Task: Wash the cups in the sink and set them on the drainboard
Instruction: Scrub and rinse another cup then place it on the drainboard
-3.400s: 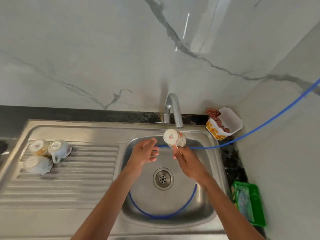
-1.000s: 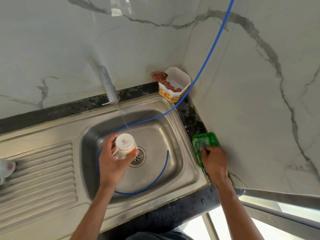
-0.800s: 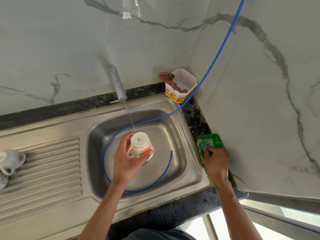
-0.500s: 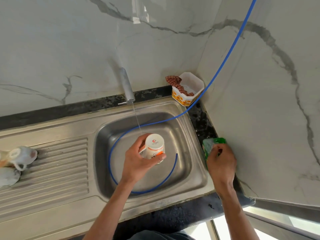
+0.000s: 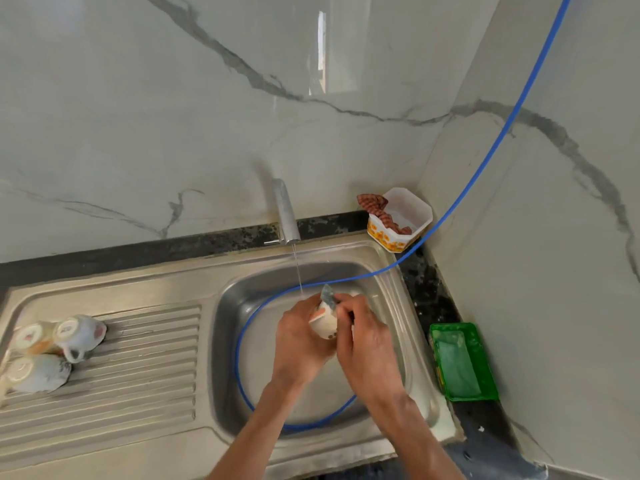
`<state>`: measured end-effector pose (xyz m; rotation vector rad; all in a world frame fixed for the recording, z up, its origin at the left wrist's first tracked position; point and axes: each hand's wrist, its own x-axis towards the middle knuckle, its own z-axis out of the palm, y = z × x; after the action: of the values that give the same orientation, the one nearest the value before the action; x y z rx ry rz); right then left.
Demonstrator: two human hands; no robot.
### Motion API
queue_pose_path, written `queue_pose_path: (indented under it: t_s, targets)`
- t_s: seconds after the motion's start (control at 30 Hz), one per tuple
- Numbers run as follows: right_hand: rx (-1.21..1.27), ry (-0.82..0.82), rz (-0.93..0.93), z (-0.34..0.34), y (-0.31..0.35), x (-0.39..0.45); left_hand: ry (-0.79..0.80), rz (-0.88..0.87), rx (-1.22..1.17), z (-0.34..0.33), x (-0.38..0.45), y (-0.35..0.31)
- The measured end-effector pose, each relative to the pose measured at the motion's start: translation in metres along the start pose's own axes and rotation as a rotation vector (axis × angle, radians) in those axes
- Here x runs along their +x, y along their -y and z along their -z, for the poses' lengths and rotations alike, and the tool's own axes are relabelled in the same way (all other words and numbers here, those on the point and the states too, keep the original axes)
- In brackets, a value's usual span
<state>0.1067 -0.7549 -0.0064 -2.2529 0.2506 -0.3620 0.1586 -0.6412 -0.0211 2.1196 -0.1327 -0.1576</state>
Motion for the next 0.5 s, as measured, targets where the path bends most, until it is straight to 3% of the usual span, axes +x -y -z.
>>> queue_pose_path:
  t_s: [0.13,0.23,0.33,0.4,0.5]
  targets:
    - [0.034,0.004,0.067,-0.001,0.004,-0.020,0.004,-0.042,0.039,0.003,0.008,-0.001]
    - [0.115,0.033,0.000,0.001,-0.013,0.002,0.034,-0.050,0.024,0.005,-0.001,-0.004]
    - [0.537,0.151,-0.242,0.000,-0.012,0.027,0.054,-0.014,-0.095,0.005,-0.007,-0.008]
    - [0.925,0.118,-0.452,-0.003,-0.002,0.029,0.061,0.007,-0.152,0.008,-0.006,-0.013]
    - [1.037,0.027,-0.533,-0.009,0.017,0.008,-0.059,0.149,-0.281,0.016,-0.003,-0.014]
